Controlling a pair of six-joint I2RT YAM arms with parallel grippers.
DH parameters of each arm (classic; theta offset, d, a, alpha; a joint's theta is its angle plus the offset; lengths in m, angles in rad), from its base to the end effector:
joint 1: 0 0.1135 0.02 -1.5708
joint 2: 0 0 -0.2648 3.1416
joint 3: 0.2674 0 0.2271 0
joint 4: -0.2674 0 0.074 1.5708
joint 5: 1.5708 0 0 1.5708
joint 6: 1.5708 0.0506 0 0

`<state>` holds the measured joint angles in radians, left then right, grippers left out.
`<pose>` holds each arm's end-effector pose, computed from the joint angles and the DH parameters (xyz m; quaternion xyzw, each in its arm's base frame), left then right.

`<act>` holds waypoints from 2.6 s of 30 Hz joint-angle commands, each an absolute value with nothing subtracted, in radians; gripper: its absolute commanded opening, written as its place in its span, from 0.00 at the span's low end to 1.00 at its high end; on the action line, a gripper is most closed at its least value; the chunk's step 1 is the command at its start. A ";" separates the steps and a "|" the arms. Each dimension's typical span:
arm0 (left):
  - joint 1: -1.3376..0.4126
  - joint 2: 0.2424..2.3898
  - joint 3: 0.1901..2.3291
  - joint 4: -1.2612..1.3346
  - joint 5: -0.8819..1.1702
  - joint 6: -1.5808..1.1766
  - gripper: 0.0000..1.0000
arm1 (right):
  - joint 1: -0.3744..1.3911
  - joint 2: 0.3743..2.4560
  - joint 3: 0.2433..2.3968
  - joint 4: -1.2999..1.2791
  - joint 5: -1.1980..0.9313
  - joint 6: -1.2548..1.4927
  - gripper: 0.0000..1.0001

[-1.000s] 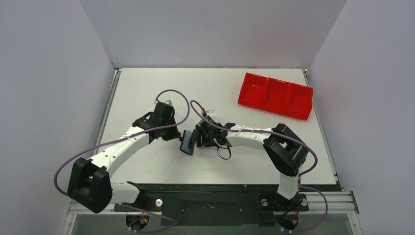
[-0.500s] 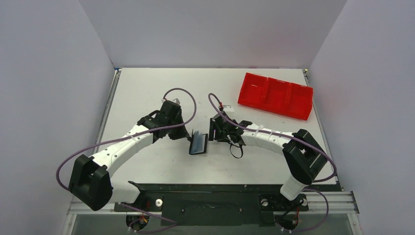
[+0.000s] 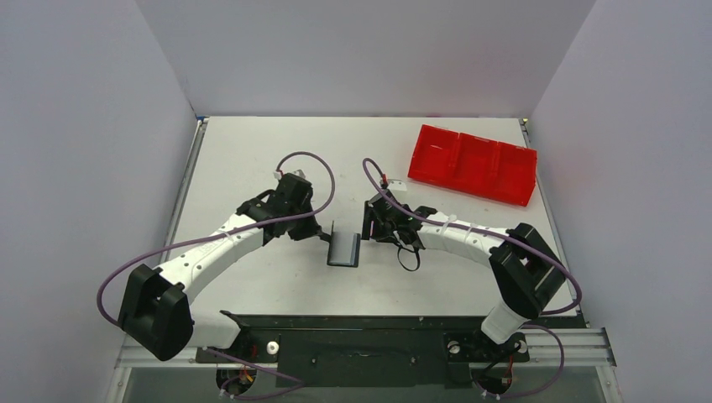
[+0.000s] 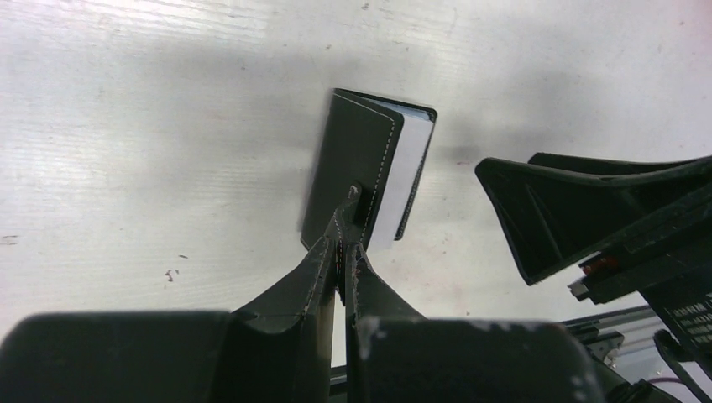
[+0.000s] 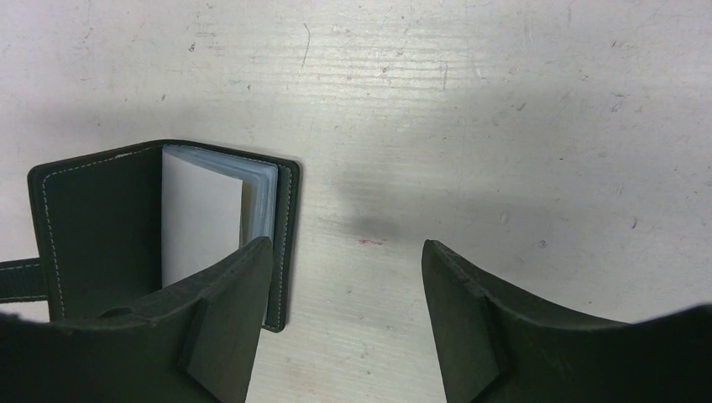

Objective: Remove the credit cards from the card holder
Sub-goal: Open the card holder at the center of the board.

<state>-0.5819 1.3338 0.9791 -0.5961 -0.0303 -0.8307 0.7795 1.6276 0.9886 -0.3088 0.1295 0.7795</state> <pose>0.2151 -0.1397 0.2497 -0.1227 0.9443 -0.1870 0.2414 0.2315 0.2196 0.1946 0.0198 0.9499 0.1712 0.2608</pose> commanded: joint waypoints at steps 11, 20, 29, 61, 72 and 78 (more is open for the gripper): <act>-0.505 1.383 0.837 -0.633 -0.256 -0.822 0.00 | 0.835 1.665 1.038 -0.280 0.108 0.792 0.54; -0.515 1.492 0.792 -0.528 -0.218 -0.854 0.00 | 0.841 1.673 1.046 -0.280 0.097 0.784 0.48; -0.517 1.495 0.808 -0.511 -0.208 -0.847 0.00 | 0.879 1.721 1.091 -0.287 0.084 0.783 0.41; -0.516 1.240 0.857 -0.586 -0.167 -0.791 0.20 | 0.928 1.848 1.229 -0.307 0.028 0.805 0.19; -0.517 1.188 0.841 -0.590 -0.137 -0.782 0.21 | 0.929 1.918 1.305 -0.298 -0.055 0.824 0.18; -0.522 1.160 0.836 -0.576 -0.086 -0.755 0.22 | 0.925 1.908 1.311 -0.296 -0.040 0.832 0.18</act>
<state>-0.5117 1.1965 0.8162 -0.5938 -0.1368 -0.7910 0.9230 1.9312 1.2812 -0.3172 -0.0486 0.8188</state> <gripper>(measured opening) 0.215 0.178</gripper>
